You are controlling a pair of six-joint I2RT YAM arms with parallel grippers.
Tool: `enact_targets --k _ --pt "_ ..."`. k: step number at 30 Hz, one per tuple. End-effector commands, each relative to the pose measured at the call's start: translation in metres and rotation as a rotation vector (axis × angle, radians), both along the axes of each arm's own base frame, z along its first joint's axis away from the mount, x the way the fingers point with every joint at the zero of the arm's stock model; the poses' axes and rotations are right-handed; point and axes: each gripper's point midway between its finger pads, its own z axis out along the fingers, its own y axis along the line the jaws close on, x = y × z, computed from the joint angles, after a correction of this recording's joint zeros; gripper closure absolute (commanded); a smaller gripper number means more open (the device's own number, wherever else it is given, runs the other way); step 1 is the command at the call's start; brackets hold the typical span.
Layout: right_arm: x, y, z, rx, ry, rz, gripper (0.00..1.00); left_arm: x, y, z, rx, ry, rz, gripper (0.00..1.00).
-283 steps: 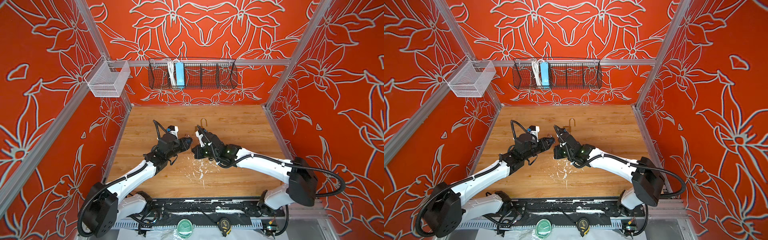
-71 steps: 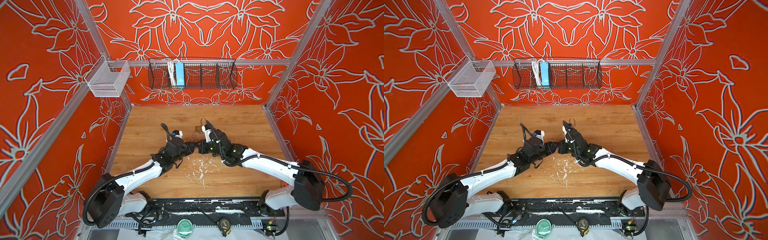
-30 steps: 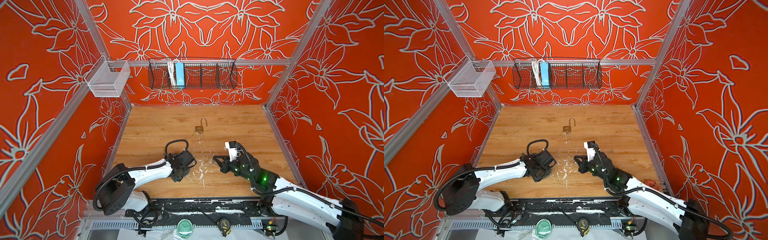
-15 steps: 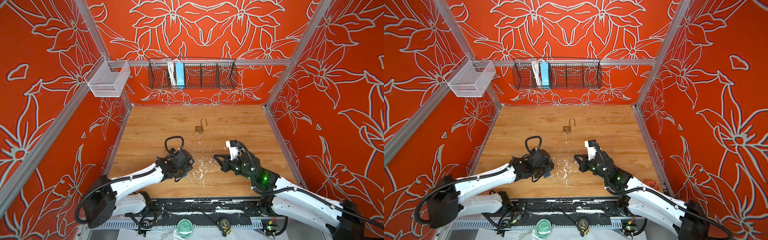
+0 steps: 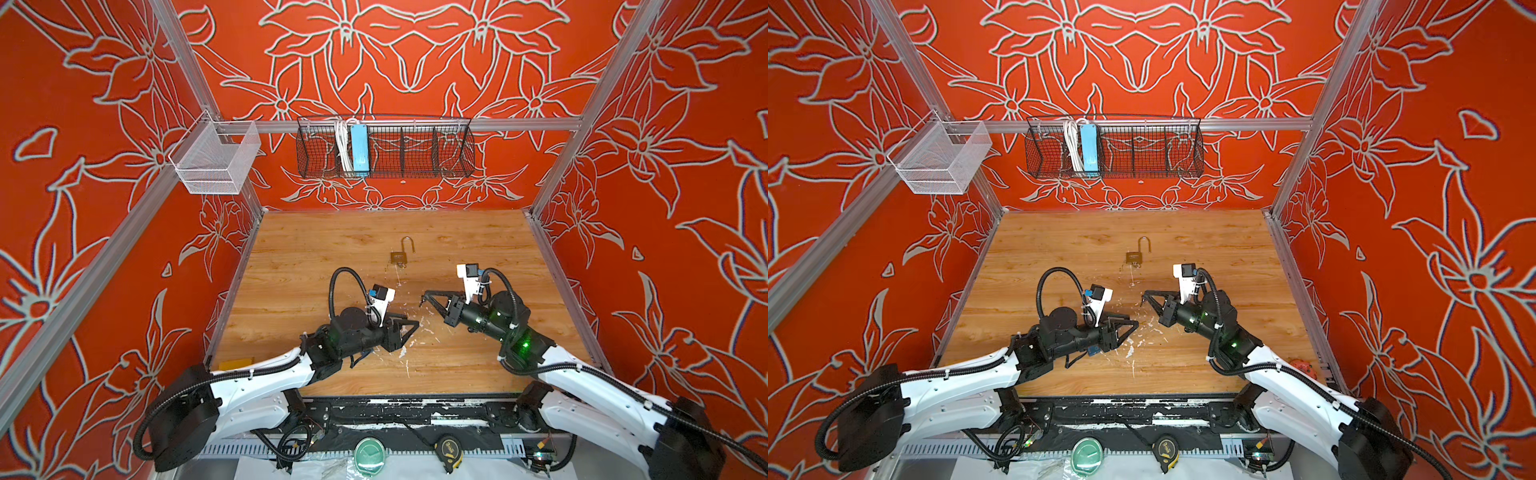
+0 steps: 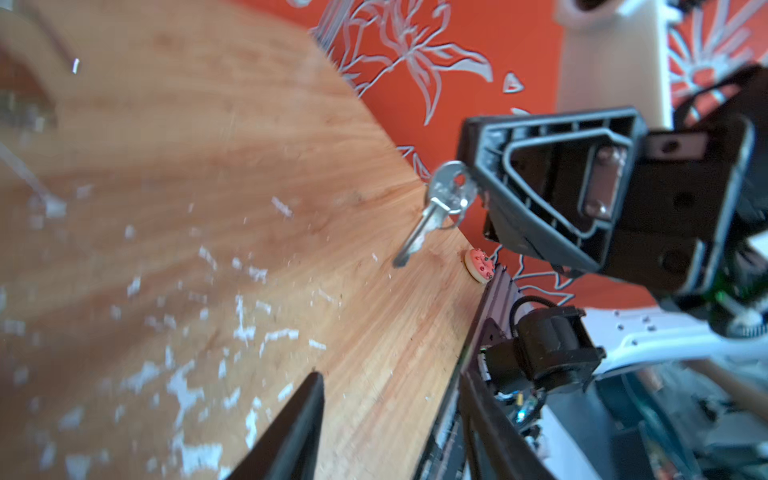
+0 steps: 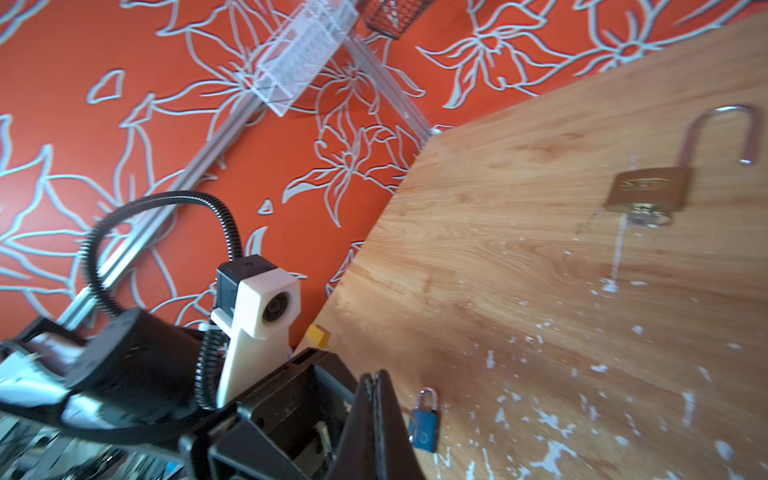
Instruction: Unlock with the key
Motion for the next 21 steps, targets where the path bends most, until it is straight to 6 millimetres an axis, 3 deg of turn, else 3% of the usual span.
enact_targets --k 1,5,15,21 --pt "-0.013 0.002 0.031 0.053 -0.074 0.059 1.0 -0.003 -0.005 0.041 -0.045 -0.303 -0.051 0.5" --pt "-0.019 0.0 0.035 0.047 -0.091 0.074 1.0 -0.003 -0.004 0.041 -0.001 -0.363 -0.061 0.52" --pt "-0.033 0.01 0.044 0.085 -0.125 0.184 1.0 -0.012 -0.012 0.059 -0.099 -0.406 -0.165 0.54" --pt "-0.038 0.011 0.044 0.082 -0.128 0.207 1.0 -0.005 -0.014 0.065 -0.101 -0.391 -0.177 0.57"
